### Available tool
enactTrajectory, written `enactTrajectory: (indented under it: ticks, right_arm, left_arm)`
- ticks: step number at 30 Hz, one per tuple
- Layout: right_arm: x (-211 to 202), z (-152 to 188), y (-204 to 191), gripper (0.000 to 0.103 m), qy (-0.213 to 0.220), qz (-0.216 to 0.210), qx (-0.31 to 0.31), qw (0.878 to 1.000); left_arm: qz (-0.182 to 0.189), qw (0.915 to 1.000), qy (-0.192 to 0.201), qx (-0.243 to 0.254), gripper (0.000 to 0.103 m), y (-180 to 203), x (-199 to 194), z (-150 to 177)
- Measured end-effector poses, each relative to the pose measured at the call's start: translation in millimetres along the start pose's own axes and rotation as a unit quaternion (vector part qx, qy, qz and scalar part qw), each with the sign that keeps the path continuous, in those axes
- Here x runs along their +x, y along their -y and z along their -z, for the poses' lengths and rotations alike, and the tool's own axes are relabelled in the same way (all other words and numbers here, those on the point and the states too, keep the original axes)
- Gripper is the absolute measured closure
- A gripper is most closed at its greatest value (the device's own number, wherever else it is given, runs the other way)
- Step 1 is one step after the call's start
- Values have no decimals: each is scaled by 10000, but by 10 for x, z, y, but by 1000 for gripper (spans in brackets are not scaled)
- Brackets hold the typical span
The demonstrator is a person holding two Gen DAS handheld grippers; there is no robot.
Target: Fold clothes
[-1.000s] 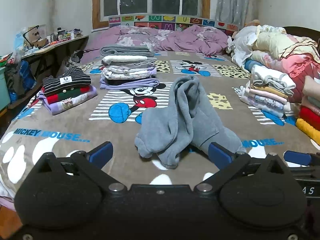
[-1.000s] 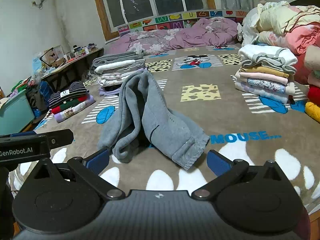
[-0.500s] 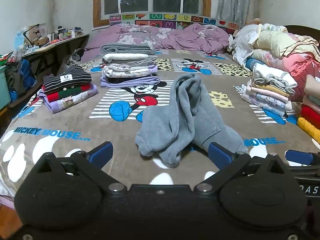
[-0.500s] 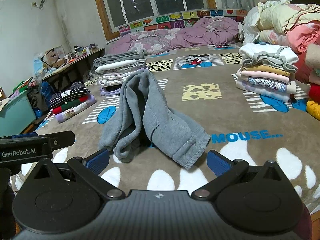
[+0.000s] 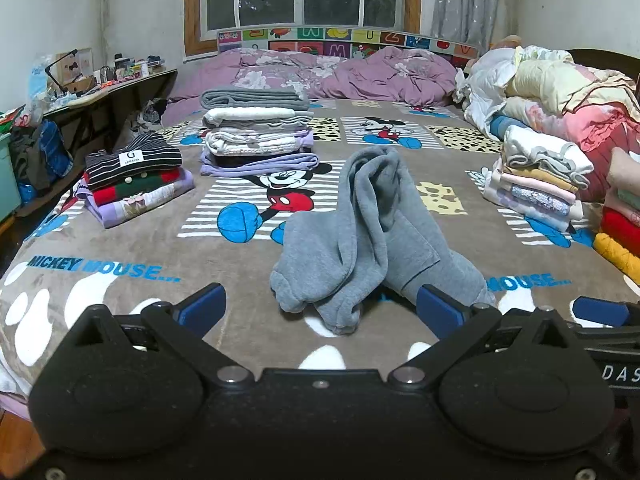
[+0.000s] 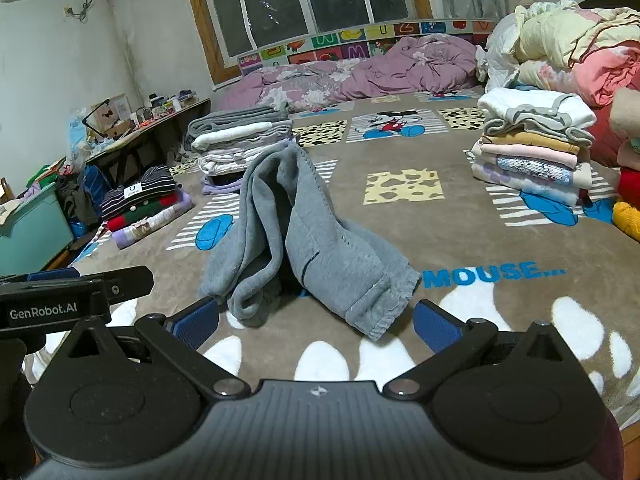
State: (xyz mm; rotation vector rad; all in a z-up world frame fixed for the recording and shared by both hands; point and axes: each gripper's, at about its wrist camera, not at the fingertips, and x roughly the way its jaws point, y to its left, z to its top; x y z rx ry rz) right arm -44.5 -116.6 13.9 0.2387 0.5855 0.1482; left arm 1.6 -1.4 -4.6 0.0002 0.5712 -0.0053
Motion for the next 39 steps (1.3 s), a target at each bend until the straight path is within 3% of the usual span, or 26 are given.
enactTrajectory:
  ticks: [31, 39]
  right_arm:
    - [97, 4, 58, 0, -59, -110, 137, 9998]
    - [178, 51, 186, 0, 239, -547, 249, 9979]
  left_arm:
    - [62, 9999, 95, -10, 0, -6, 149, -5]
    - [290, 9994, 68, -151, 0, -71, 415, 81]
